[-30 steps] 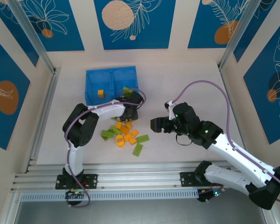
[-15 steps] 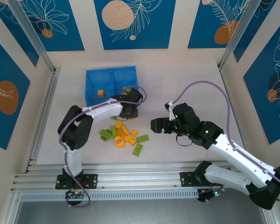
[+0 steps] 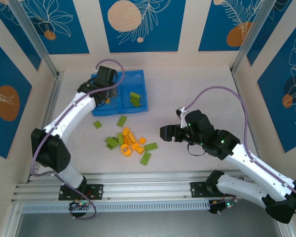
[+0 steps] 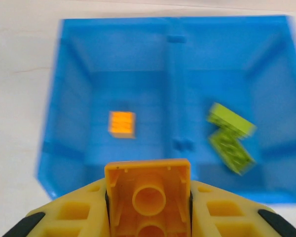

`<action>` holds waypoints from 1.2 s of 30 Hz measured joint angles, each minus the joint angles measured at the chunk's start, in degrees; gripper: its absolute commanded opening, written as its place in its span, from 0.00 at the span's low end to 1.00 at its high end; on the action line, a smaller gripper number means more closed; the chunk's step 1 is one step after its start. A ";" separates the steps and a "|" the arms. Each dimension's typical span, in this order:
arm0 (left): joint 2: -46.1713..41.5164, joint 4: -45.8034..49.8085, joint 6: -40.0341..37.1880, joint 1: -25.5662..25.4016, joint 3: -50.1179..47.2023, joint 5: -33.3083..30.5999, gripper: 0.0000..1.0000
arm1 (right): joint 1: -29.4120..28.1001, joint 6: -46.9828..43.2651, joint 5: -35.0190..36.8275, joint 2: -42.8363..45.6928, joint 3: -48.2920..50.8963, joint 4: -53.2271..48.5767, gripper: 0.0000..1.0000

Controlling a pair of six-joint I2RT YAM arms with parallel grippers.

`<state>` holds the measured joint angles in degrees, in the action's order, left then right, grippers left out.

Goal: Sort the legos into containers by color

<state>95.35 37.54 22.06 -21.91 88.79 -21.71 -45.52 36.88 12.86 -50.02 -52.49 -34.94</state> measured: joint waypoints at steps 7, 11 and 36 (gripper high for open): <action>21.49 3.54 -3.17 7.54 16.37 1.77 0.30 | -0.68 0.68 0.02 0.07 0.00 -0.90 0.83; 29.97 5.55 -3.08 9.38 22.62 5.18 0.41 | -0.92 1.14 0.46 1.27 0.00 -2.19 0.83; -27.56 -3.63 -9.22 -11.61 -13.84 18.62 0.58 | -1.77 0.57 1.92 -11.93 -0.57 -0.66 0.84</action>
<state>67.79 33.91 12.84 -33.52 74.96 -3.09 -47.29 37.45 14.79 -61.95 -53.06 -35.59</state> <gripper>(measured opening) 0.534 0.834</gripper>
